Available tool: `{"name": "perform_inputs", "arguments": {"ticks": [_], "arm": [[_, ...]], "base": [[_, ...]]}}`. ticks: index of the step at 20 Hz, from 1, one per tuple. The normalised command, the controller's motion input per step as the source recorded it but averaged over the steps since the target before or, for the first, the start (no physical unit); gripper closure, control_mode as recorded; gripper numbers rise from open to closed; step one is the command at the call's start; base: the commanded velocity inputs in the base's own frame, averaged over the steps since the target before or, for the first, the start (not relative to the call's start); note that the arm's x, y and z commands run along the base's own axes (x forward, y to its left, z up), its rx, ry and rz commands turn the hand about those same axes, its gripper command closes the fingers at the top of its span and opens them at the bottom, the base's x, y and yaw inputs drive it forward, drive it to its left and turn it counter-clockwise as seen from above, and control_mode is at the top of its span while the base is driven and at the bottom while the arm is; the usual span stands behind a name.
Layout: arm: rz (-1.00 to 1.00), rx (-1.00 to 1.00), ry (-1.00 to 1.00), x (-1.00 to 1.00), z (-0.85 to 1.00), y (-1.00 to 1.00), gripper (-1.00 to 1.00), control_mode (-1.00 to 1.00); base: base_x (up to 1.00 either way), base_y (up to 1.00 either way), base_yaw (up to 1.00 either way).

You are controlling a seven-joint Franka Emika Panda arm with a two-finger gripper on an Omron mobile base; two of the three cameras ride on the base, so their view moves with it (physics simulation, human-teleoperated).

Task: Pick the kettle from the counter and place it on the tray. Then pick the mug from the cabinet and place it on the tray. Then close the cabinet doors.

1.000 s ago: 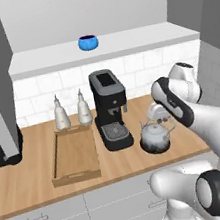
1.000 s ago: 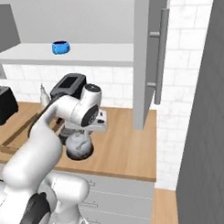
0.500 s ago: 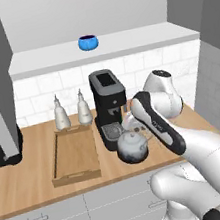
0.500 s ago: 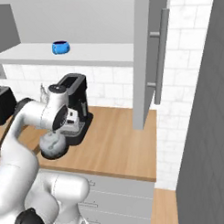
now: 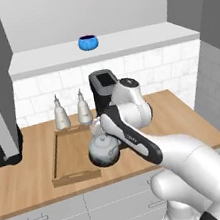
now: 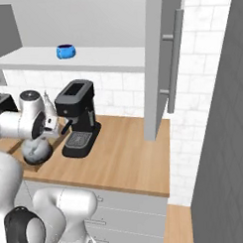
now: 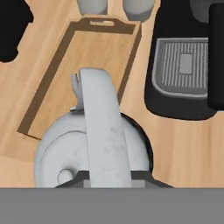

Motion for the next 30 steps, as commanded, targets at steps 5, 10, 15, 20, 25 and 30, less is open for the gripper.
{"name": "perform_inputs", "arguments": {"ticks": [5,10,15,20,25,30], "arm": [[-0.13,0.00,0.00,0.43,0.04,0.87,1.00,-1.00],[-0.23,0.01,0.00,0.53,0.00,0.55,1.00,-1.00],[-0.23,0.04,0.00,0.44,0.00,0.38,1.00,-1.00],[-0.21,0.00,0.01,0.43,-0.11,0.16,1.00,-1.00],[-0.16,0.00,0.00,0.38,-0.19,0.01,1.00,-1.00],[-0.08,0.02,0.00,0.27,-0.12,0.01,1.00,-1.00]], "base": [[0.00,0.00,0.00],[0.00,0.00,0.00],[0.00,0.00,0.00],[0.00,0.00,0.00],[0.00,0.00,0.00],[0.00,0.00,0.00]]}}
